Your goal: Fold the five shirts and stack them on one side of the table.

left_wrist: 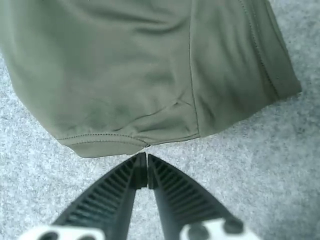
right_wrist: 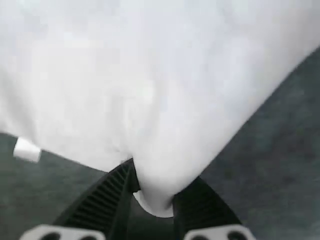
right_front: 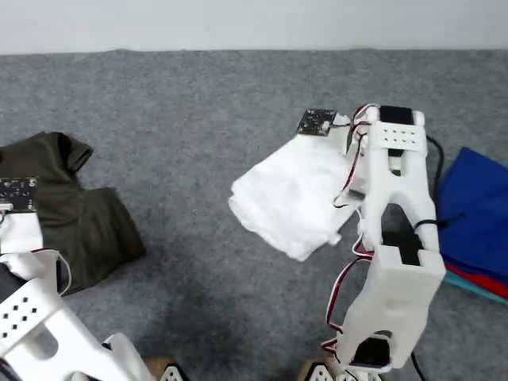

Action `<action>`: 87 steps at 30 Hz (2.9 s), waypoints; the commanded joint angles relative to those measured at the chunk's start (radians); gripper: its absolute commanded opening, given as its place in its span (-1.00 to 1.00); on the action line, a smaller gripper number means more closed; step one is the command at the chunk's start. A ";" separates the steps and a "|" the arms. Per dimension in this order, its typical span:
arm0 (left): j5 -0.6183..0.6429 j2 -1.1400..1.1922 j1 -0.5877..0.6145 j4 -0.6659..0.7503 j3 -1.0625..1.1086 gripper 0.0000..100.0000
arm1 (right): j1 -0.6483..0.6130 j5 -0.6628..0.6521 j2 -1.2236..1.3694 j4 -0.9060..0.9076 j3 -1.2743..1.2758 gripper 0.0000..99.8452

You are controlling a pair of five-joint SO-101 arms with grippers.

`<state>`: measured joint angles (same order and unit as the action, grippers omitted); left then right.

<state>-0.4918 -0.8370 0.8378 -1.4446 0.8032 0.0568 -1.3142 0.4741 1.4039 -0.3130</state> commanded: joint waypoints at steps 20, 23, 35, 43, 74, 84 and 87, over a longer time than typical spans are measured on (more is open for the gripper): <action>0.005 -0.021 -0.008 0.003 -0.005 -0.97 | -0.074 0.775 -0.298 0.077 0.000 -0.42; 0.005 -0.021 -0.008 0.003 -0.005 -0.97 | -0.114 0.970 -0.344 0.137 0.000 -0.42; 0.003 -0.021 -0.008 0.005 -0.013 -0.97 | -0.222 1.791 -0.242 0.097 0.005 -0.15; 0.000 -0.018 -0.008 0.005 -0.012 -0.97 | -0.219 1.966 -0.045 -0.071 0.003 -0.12; -0.060 -0.020 -0.008 0.005 -0.013 -0.97 | -0.134 1.780 0.142 0.042 -0.126 -0.98; -0.060 -0.020 -0.008 0.005 -0.013 -0.97 | -0.008 1.643 -0.271 0.240 -0.160 -0.98; -0.060 -0.021 -0.008 0.005 -0.015 -0.97 | 0.018 1.583 -0.387 0.269 -0.160 -0.98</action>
<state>-0.5470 -0.8370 0.8378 -1.4446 0.8032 0.0476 0.3276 0.2501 1.6448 -0.4127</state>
